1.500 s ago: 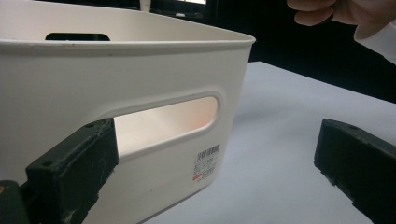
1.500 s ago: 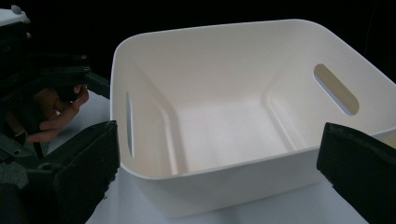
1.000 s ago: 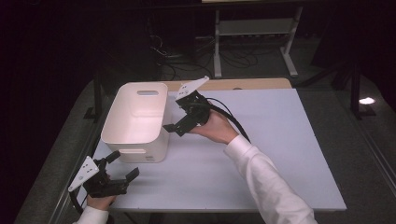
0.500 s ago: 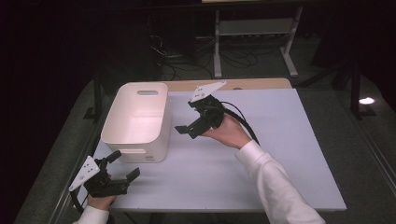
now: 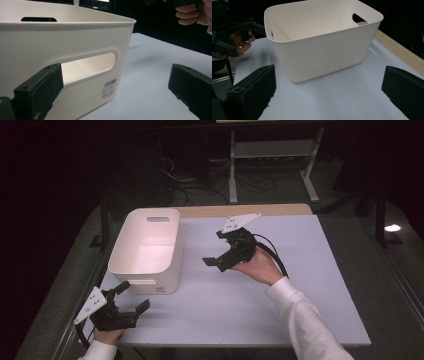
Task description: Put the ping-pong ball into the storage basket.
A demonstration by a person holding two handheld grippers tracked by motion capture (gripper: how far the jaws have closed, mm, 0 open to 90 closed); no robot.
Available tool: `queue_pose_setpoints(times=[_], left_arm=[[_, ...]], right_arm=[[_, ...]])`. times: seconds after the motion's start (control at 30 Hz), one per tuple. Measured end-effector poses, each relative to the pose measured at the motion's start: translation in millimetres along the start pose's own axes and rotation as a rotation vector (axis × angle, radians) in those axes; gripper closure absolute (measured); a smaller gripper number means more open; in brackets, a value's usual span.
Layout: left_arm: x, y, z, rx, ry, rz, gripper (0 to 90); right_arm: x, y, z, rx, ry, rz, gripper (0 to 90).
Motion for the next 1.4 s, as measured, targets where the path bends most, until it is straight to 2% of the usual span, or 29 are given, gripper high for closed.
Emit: queue_pose_setpoints(times=[0.3, 0.53, 0.73, 0.9, 1.4], left_arm=[[0.1, -0.4, 0.0, -0.003, -0.004, 0.002, 0.0], [0.0, -0.8, 0.3, -0.005, 0.003, 0.003, 0.0], [0.2, -1.2, 0.3, -0.009, -0.006, -0.001, 0.0], [-0.1, -0.4, 0.6, -0.010, -0.004, -0.002, 0.0], [0.2, -1.0, 1.0, -0.014, -0.018, -0.016, 0.0]], right_arm=[[14.5, 6.4, 14.3, 0.022, 0.005, -0.014, 0.0], [29.0, 8.4, 19.7, 0.016, -0.001, -0.032, 0.0], [40.4, 11.7, 24.9, 0.028, 0.027, -0.049, 0.0], [50.6, 14.1, 28.0, 0.018, 0.033, -0.067, 0.0], [71.9, 20.0, 45.8, 0.063, 0.075, -0.077, 0.0]])
Point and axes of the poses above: each handheld gripper's, and its own axes: z roughly backward along the jaws, x roughly out of its underside, y roughly to its right, the point moved 3 cm from there along -z, roughly forward along the jaws, and after that the axes turned 10 degrees about x, right-handed, at the moved point
